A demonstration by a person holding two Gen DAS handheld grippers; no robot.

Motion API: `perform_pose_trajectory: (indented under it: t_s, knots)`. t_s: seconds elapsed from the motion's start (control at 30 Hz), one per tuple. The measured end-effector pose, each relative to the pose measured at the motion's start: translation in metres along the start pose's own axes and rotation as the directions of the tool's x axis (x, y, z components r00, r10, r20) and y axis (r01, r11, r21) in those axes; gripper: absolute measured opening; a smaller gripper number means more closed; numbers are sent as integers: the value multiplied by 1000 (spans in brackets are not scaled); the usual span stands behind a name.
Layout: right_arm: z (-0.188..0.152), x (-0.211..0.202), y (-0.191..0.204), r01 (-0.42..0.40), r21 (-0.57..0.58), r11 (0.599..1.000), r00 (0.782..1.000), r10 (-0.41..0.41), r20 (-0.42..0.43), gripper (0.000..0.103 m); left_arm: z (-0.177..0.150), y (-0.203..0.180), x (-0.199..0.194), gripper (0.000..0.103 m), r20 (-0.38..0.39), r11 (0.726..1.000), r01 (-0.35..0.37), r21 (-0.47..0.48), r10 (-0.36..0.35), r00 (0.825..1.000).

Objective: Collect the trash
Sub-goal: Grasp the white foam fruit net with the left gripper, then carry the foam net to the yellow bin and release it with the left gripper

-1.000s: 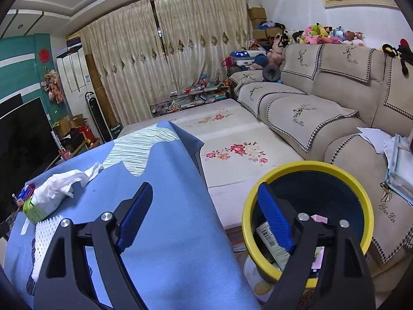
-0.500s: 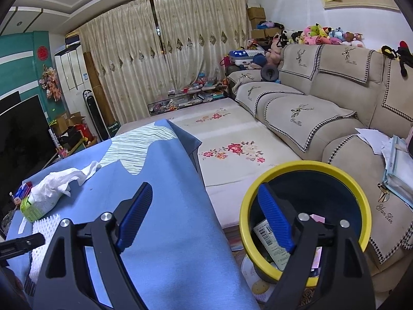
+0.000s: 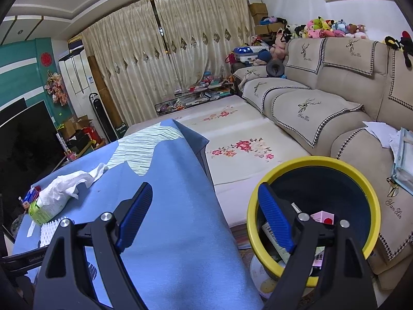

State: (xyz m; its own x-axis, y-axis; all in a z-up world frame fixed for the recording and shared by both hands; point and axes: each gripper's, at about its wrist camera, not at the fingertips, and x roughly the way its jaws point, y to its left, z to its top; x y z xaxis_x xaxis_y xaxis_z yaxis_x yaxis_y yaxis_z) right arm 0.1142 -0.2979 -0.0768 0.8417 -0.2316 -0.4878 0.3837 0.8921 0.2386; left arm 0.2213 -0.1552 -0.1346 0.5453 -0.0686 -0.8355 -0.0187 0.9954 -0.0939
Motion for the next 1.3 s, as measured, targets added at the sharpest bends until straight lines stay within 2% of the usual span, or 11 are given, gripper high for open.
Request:
perform_pose_trajectory:
  t_s: [0.03,0.13,0.2,0.3,0.43,0.63,0.8,0.9,1.07,1.27,1.3]
  knots:
    - [0,0,-1,-2,3,1000,1000,2,-1,79,0,1,-2,68,0,1000,9,1,-9,1000]
    - [0,0,-1,-4,9,1000,1000,4,-3,79,-1,5,-6,49,-3,998,51,19,-51,999]
    - [0,0,-1,-3,9,1000,1000,3,-2,79,-2,4,-10,32,3,996,78,41,-78,997]
    - [1,0,-2,-3,9,1000,1000,3,-2,79,-3,3,-18,20,10,992,106,69,-107,994]
    - [1,0,-2,-2,11,1000,1000,2,0,79,-6,4,-30,18,9,983,158,90,-160,987]
    - [1,-10,-6,-6,37,999,998,4,60,79,-3,-1,-53,18,30,971,199,135,-205,978]
    - [5,-33,-34,-15,91,996,995,6,98,79,4,-26,-71,18,44,947,239,216,-254,966]
    - [9,-54,-57,22,116,993,991,-37,132,79,9,-52,-76,18,33,921,276,274,-296,955]
    - [8,-86,-94,119,140,983,976,-141,164,79,13,-116,-77,18,-14,857,354,376,-376,926]
    - [-7,-106,-133,224,176,959,956,-251,153,79,5,-211,-70,18,-103,755,442,485,-453,886]
    - [-8,-107,-138,229,185,956,955,-257,149,79,2,-229,-67,18,-130,732,465,498,-467,875]
